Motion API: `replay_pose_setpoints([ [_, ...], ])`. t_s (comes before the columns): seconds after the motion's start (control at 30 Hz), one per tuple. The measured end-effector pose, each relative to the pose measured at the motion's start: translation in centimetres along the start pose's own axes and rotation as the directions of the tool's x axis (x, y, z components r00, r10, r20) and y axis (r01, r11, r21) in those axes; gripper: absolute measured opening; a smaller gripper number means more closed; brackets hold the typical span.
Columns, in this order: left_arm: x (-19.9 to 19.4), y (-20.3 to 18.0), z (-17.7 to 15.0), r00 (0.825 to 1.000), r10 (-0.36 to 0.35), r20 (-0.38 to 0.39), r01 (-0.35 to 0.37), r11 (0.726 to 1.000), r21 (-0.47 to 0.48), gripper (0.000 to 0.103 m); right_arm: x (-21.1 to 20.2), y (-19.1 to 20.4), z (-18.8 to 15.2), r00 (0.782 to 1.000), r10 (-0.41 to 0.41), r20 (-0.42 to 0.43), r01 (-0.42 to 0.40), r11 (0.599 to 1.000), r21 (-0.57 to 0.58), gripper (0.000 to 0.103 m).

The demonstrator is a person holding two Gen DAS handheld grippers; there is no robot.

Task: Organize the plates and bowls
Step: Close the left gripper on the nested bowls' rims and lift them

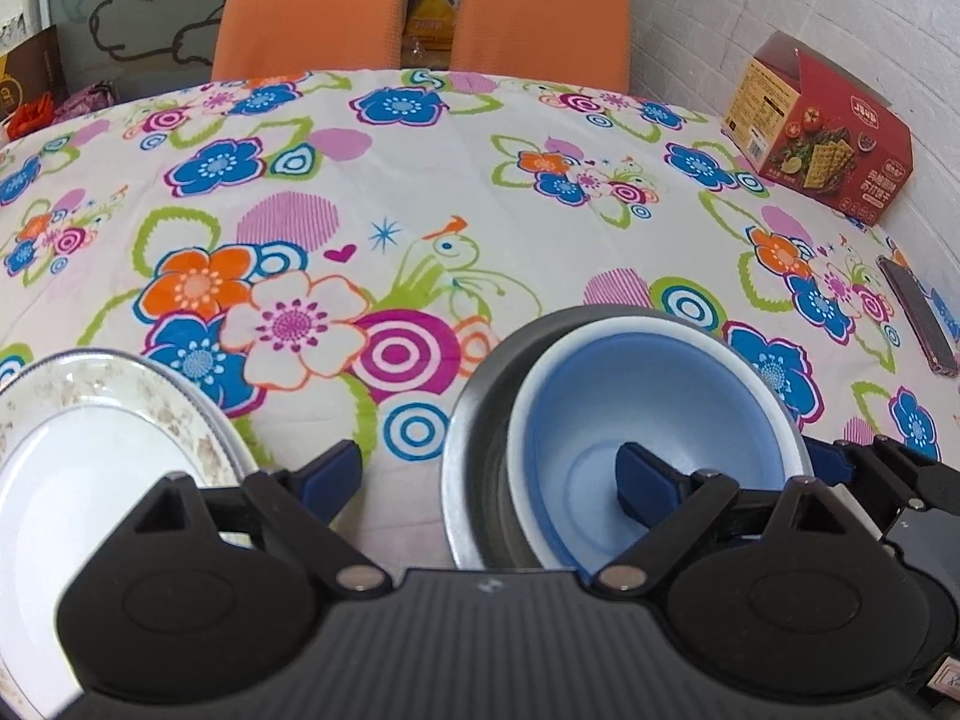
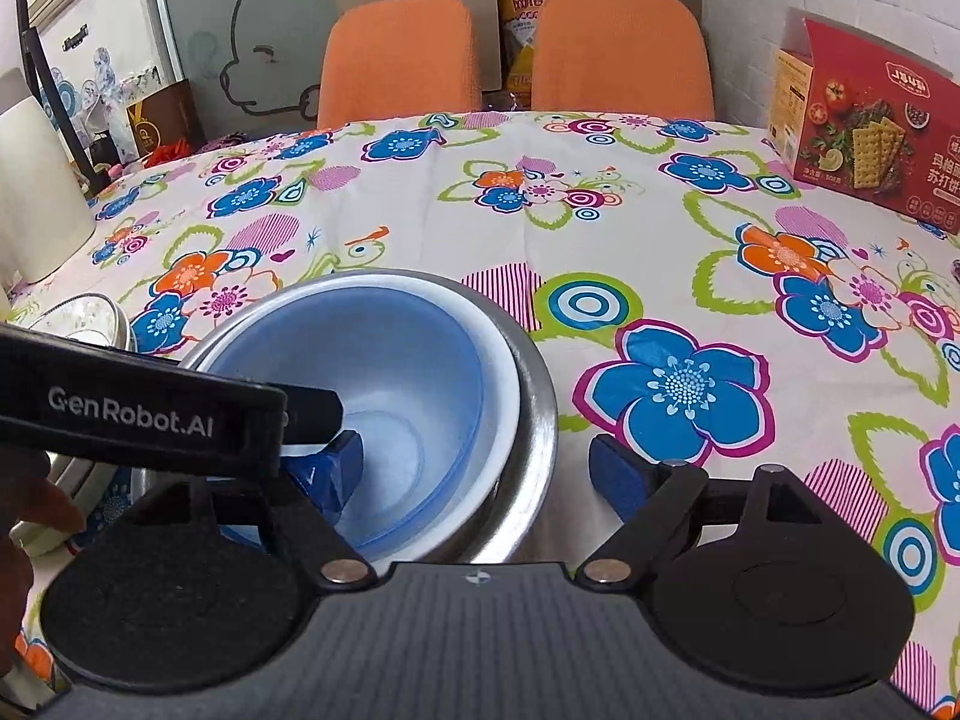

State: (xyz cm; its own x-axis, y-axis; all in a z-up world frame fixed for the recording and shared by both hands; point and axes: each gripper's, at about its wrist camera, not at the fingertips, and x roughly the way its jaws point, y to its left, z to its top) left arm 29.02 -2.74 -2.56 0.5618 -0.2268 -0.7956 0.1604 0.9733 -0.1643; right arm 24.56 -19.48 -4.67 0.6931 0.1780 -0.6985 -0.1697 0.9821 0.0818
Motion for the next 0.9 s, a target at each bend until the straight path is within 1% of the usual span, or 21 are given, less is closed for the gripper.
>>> replay_pose_setpoints([
  [0.1,0.3,-0.3,0.4,1.0,0.001,0.001,-0.002,0.998,0.065,0.092,-0.1,-0.1,-0.3,1.0,0.003,0.019,-0.003,1.0,0.005,0.07],
  [0.23,1.2,0.6,1.0,0.996,-0.054,-0.073,0.063,0.99,0.129,0.092,-0.2,0.0,-0.6,0.999,-0.012,0.038,0.011,1.0,0.023,0.07],
  [0.3,1.3,0.6,1.0,0.997,-0.039,-0.073,0.051,0.984,0.171,0.092,-0.2,0.1,-0.8,0.998,-0.015,0.053,0.013,1.0,0.025,0.071],
  [0.37,1.5,0.8,1.1,0.995,-0.051,-0.087,0.066,0.982,0.178,0.092,-0.3,0.1,-1.0,0.998,-0.017,0.068,0.015,0.999,0.033,0.071],
  [0.53,1.6,0.8,1.1,0.994,-0.065,-0.088,0.08,0.979,0.187,0.092,-0.4,0.0,-1.3,0.996,-0.015,0.092,0.012,0.999,0.036,0.072],
  [0.63,1.7,0.6,1.1,0.993,-0.085,-0.079,0.098,0.98,0.175,0.092,-0.2,0.1,-0.7,0.998,-0.042,0.052,0.04,0.998,0.046,0.072],
  [0.7,1.7,0.7,1.2,0.993,-0.091,-0.076,0.103,0.98,0.17,0.093,-0.1,0.2,-0.4,0.999,-0.044,0.03,0.043,0.998,0.034,0.072],
  [0.9,1.6,0.6,1.0,0.993,-0.086,-0.084,0.102,0.976,0.195,0.093,-0.3,-0.1,-0.9,0.999,-0.013,0.037,0.013,1.0,0.007,0.073],
])
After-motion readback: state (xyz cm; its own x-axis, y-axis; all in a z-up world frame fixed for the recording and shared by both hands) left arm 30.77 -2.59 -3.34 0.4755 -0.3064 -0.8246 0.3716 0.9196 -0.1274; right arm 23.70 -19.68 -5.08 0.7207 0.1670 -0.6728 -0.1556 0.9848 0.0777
